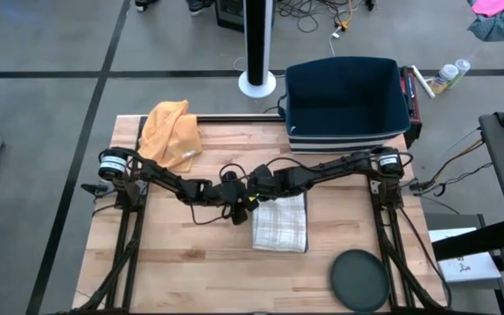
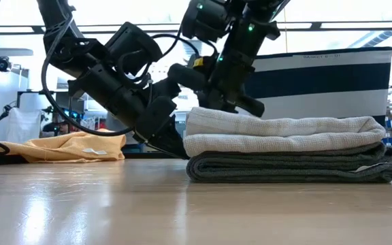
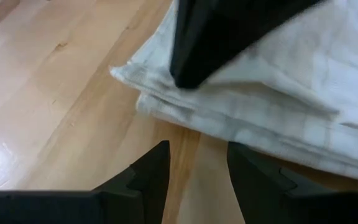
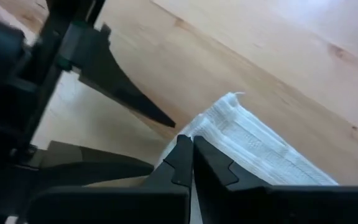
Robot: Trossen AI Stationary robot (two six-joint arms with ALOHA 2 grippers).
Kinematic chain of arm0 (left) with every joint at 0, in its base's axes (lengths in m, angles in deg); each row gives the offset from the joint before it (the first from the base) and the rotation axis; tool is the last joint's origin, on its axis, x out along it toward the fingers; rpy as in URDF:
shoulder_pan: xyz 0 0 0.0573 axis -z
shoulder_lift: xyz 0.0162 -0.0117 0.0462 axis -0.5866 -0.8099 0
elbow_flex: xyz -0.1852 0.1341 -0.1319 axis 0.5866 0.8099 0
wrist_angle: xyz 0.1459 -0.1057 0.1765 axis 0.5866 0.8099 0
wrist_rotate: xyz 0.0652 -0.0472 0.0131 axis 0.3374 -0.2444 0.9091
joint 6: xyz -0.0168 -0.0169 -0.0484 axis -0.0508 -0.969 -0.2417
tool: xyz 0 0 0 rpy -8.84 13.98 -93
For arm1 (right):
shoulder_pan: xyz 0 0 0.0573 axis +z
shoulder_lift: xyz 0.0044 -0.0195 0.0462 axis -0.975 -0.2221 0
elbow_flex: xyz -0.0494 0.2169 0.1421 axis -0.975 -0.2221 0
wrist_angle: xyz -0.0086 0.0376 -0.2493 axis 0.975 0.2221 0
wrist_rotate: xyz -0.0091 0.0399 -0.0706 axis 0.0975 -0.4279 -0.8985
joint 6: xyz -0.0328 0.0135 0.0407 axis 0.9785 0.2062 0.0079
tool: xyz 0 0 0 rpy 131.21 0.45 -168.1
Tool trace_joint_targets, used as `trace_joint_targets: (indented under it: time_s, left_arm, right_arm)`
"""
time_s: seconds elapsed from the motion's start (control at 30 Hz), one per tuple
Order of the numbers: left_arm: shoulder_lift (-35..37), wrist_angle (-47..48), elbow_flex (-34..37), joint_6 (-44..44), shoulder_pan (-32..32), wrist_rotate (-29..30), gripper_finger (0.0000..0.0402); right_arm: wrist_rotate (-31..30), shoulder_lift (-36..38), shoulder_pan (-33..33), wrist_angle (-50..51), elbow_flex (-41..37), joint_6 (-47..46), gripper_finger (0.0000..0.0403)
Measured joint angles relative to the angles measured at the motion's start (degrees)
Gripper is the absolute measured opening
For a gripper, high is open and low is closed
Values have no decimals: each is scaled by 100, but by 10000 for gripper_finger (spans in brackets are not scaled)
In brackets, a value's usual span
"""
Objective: Fold kitchen towel into neat rectangle
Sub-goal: Stack the white patterned towel on top of the gray towel
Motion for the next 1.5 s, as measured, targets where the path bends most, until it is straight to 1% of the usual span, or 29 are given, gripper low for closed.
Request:
trace_joint_targets:
  time_s: [0.1, 0.2, 0.47, 0.57, 0.7, 0.77, 0.83, 0.9, 1.03, 1.13, 1.17, 1.23, 1.3, 1.5]
  left_arm:
    - [-2, -7, 0, -4, -4, 14, 152]
    - [-2, -37, 0, -7, -7, 22, 152]
    - [0, -52, 0, 0, -4, 17, 152]
    - [0, -54, -7, 37, 1, -11, 152]
    - [131, 21, -9, 375, 37, -11, 152]
    - [309, 364, -7, 464, 76, 113, 152]
    - [522, 664, 10, 504, 123, 258, 152]
    - [813, 836, 62, 573, 192, 284, 152]
    - [1367, 750, 81, 660, 437, 293, 152]
    - [1609, 580, 81, 739, 631, 293, 152]
    - [1651, 548, 81, 755, 689, 293, 152]
    - [1663, 422, 81, 762, 778, 291, 152]
    - [1640, 322, 81, 758, 847, 282, 152]
    - [1376, -410, 50, 601, 966, -59, 152]
  right_arm:
    - [-105, -22, 4, 34, -4, 20, 8]
    - [-228, -3, 5, 34, -4, 93, 28]
    - [-262, 13, -1, 62, 150, 393, 125]
    - [-267, 133, 1, 74, 261, 559, 161]
    - [-330, 448, 130, 655, 389, 727, 195]
    - [-435, 625, 281, 1050, 390, 810, 206]
    - [-684, 815, 450, 1560, 335, 809, 213]
    - [-874, 958, 607, 1906, 192, 771, 218]
    - [-737, 1117, 800, 2020, -452, 494, 216]
    - [-677, 1301, 842, 1887, -1001, 73, 208]
    - [-723, 1407, 879, 1664, -1169, -75, 205]
    - [-1008, 1681, 1057, 1023, -1530, -64, 198]
    - [-1223, 2069, 1273, 140, -1889, 194, 192]
    - [-1496, 3114, 1547, -1571, -3179, 1211, 171]
